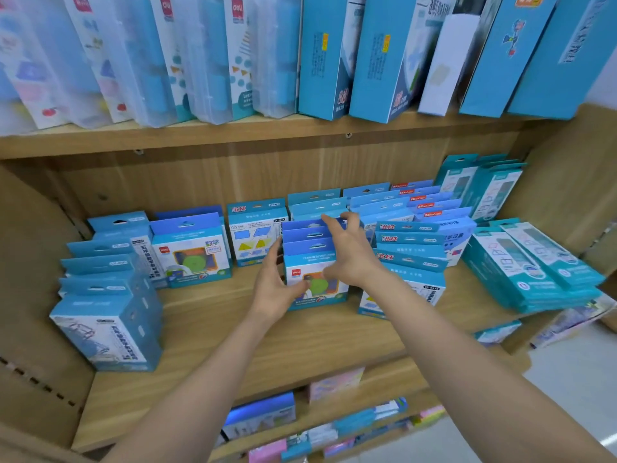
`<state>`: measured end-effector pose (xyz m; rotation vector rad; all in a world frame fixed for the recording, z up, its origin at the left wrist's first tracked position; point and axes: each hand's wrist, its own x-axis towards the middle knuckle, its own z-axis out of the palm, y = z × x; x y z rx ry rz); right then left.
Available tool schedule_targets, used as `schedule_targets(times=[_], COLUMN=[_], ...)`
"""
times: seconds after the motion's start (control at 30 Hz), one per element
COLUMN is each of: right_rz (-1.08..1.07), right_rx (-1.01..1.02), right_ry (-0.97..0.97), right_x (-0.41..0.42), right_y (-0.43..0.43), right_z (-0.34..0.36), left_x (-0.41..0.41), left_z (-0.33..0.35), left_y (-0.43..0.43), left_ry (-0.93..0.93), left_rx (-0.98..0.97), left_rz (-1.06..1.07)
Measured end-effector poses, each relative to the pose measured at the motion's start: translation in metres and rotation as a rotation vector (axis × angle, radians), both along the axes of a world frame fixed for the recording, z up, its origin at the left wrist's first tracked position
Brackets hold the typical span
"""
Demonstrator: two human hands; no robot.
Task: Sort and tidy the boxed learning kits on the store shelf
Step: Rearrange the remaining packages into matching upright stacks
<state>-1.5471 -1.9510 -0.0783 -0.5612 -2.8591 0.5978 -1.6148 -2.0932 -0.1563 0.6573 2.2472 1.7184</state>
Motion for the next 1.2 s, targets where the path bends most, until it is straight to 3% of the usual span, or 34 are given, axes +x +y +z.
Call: schedule_targets(times=[0.4, 0.57, 0.83, 1.2], right_rz=[0.263, 0.389, 0.455, 0.485], right_rx=[-0.107, -0.276, -0.418, -0.418], right_ry=[0.111, 0.171, 0.270, 0.274], right_x=[-0.028, -0.042, -0.035, -0.035], right_y=[-0.048, -0.069, -0.058, -0.056], right_z=[-0.013, -0.024, -0.046, -0.051], left_x=[0.000, 0.006, 0.022, 0.023], left_z=[-0.009, 0.003, 0.001, 0.003], left_y=[-0.062, -0.093, -0.093, -0.095], left_ry=[-0.002, 0.036, 0.259, 0.279], left_rx=[0.087, 0.017, -0.104, -0.109], left_rz=[0.258, 0.346, 0.483, 0.560])
